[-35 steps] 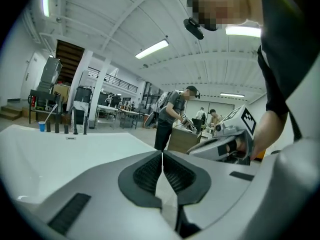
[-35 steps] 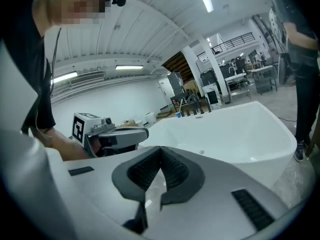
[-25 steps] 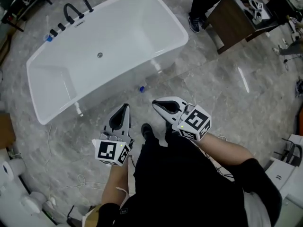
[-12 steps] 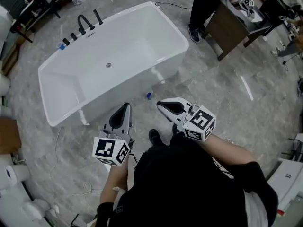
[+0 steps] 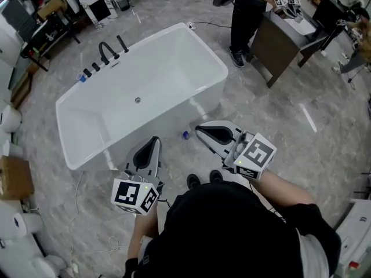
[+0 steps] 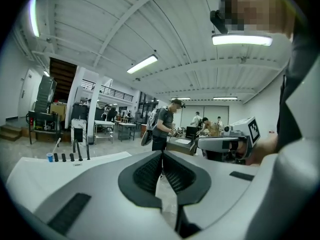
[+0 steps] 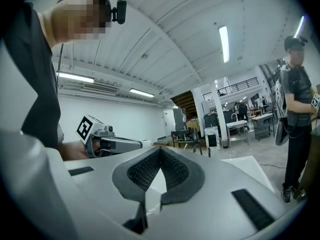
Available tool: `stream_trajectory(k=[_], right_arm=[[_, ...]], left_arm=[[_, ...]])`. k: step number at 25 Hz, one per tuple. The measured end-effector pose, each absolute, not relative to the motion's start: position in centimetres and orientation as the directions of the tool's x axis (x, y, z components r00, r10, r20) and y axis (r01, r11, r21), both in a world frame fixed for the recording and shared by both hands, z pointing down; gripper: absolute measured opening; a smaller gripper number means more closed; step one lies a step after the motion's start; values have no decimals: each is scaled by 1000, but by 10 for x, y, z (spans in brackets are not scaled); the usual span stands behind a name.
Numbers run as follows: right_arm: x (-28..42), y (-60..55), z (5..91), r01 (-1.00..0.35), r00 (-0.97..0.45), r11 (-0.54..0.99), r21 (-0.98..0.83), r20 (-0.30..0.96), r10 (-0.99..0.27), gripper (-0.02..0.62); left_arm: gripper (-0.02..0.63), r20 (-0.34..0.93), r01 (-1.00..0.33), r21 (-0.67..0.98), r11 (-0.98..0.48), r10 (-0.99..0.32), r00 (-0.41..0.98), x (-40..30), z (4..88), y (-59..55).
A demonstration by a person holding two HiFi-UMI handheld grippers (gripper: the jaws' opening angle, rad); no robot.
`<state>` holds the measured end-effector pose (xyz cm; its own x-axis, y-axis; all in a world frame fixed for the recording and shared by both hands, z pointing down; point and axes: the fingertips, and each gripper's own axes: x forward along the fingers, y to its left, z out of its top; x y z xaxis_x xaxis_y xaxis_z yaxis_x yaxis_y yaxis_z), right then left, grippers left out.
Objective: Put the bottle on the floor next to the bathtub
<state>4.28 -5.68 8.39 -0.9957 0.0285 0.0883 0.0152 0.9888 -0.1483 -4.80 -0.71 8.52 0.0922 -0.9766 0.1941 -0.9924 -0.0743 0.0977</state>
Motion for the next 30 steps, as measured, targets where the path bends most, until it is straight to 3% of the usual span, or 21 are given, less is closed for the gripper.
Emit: stream_trajectory(k=[13,30], right_arm=[[92,-112,41,-76,-997,996,-43,26,-75,28],[102,-127,59,-95,-993,983,-157,86,-83,28]], left_arm=[[20,161,-999,3,-54,-986,53,-41,46,-31],[20,192,-999,-2,-51,-980,50,-23,52,-45]])
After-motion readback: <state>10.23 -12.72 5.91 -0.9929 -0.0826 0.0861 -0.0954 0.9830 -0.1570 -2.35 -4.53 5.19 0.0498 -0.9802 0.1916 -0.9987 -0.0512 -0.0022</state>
